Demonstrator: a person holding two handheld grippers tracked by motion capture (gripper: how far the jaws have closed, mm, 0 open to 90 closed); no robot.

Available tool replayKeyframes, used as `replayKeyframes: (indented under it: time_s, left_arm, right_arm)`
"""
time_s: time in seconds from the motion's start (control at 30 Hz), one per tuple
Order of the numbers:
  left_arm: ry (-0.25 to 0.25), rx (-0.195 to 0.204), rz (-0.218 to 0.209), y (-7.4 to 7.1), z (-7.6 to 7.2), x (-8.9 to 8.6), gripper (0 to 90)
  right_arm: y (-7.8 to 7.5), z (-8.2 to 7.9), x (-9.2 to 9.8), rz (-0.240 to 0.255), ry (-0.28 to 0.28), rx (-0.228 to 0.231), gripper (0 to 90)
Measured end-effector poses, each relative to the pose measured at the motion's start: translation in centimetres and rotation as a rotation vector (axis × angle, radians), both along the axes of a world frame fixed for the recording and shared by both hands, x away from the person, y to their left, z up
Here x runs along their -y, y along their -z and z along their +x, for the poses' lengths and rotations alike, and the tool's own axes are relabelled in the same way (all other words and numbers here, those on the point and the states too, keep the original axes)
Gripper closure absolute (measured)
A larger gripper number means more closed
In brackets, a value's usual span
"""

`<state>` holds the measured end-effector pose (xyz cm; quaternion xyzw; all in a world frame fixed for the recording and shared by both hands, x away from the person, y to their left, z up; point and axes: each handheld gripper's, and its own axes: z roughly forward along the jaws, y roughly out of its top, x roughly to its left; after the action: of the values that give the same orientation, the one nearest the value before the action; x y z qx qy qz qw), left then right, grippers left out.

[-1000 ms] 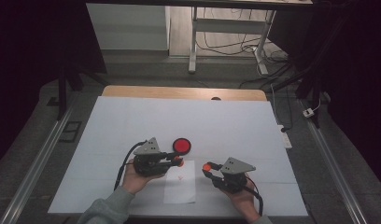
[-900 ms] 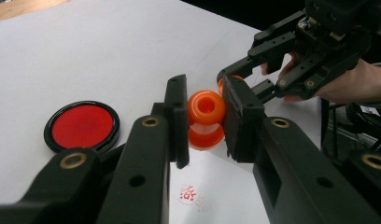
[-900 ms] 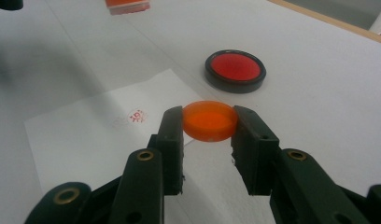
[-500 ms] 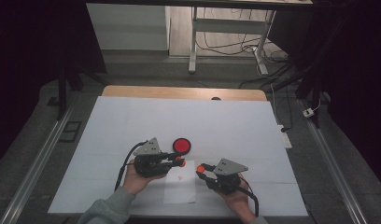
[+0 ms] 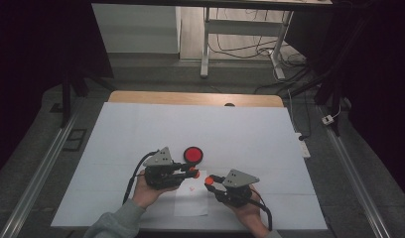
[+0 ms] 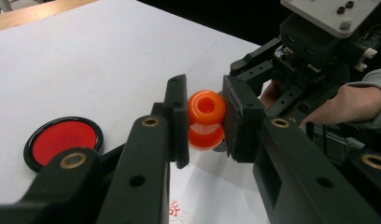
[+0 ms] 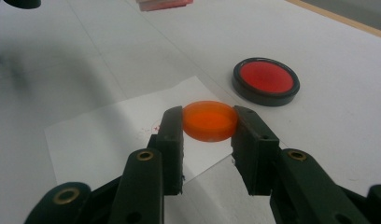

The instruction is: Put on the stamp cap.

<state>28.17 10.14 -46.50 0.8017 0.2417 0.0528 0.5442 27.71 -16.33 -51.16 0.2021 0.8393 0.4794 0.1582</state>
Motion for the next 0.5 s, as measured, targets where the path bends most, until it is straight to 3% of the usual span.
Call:
replayKeyframes:
  time_s: [0.5]
  left_arm:
    - [0.012, 0.001, 0.004, 0.1, -0.1, 0.6, 72.4]
  right_arm:
    - [0.1, -0.2, -1.1, 0.009, -0.020, 0.007, 64.2]
